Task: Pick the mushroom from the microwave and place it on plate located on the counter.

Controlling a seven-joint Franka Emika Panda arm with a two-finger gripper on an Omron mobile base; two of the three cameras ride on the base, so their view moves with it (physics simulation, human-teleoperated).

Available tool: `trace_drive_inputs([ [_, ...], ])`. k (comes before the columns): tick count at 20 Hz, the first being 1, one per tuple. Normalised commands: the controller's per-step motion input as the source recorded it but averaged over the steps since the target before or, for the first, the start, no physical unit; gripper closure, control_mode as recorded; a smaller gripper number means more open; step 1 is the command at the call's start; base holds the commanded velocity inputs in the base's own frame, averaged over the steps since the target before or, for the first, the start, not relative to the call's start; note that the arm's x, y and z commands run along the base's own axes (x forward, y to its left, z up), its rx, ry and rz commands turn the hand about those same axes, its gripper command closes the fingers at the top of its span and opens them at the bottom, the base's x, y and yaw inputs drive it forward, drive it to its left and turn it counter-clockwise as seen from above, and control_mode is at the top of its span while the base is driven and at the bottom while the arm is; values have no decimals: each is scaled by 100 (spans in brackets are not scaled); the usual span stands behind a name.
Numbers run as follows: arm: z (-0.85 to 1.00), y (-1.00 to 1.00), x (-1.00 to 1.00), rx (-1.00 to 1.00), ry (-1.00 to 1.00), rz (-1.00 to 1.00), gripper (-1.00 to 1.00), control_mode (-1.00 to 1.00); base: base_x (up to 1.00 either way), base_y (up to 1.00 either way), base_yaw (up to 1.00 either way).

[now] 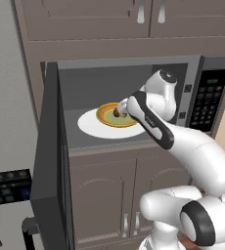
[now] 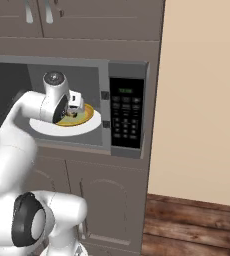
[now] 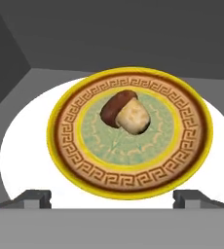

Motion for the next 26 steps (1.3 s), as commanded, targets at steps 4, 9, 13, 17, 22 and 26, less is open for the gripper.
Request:
trace_drive_inputs([
  [4, -15, 23, 52, 0, 0, 0, -100, -100, 0, 0, 0],
  [9, -28, 0, 48, 0, 0, 0, -100, -100, 0, 0, 0],
  [13, -3, 0, 56, 1, 0, 0, -100, -100, 0, 0, 0],
  [17, 0, 0, 50, 0, 1, 0, -100, -100, 0, 0, 0],
  [22, -14, 0, 20, 0, 7, 0, -100, -100, 0, 0, 0],
  [26, -28, 0, 0, 0, 6, 0, -100, -100, 0, 0, 0],
])
